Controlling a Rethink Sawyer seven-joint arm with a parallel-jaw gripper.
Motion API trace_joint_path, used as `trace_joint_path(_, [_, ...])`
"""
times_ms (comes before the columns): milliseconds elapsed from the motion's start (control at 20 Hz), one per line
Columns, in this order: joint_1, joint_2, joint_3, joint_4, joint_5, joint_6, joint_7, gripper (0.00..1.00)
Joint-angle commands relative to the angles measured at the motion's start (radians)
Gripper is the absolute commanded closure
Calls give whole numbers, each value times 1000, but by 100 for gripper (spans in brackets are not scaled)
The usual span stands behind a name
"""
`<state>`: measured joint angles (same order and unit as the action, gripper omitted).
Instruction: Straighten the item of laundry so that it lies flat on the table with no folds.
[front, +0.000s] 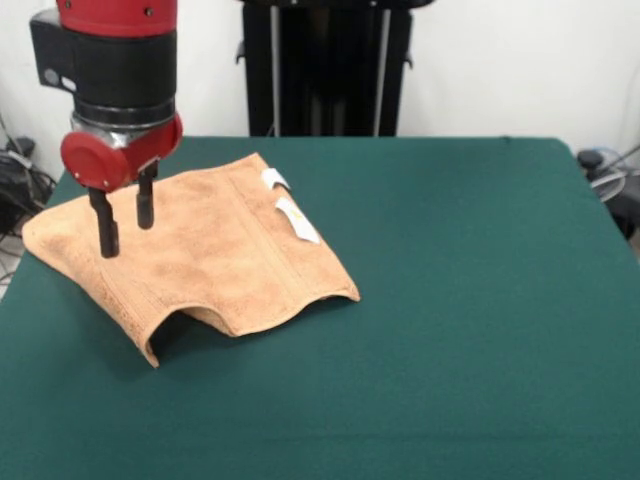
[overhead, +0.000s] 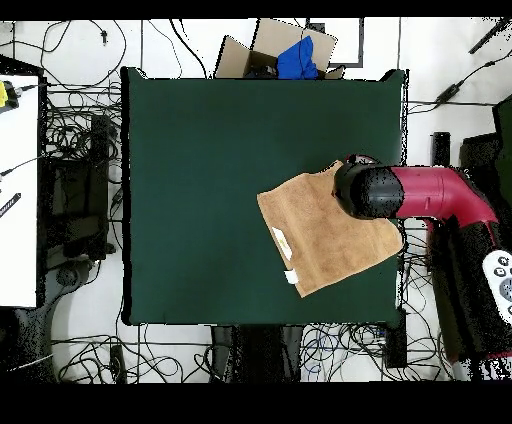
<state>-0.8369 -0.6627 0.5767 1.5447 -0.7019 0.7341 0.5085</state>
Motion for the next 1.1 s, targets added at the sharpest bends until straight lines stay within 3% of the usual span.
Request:
trace_joint_path(50, [20, -25, -32, 117, -50, -51, 62, 0])
trace_joint_path(400, [18, -7, -25, 108, -50, -51, 47, 0])
trace_joint_path(1100, [-1, 128, 8, 60, -32, -39, -8, 0])
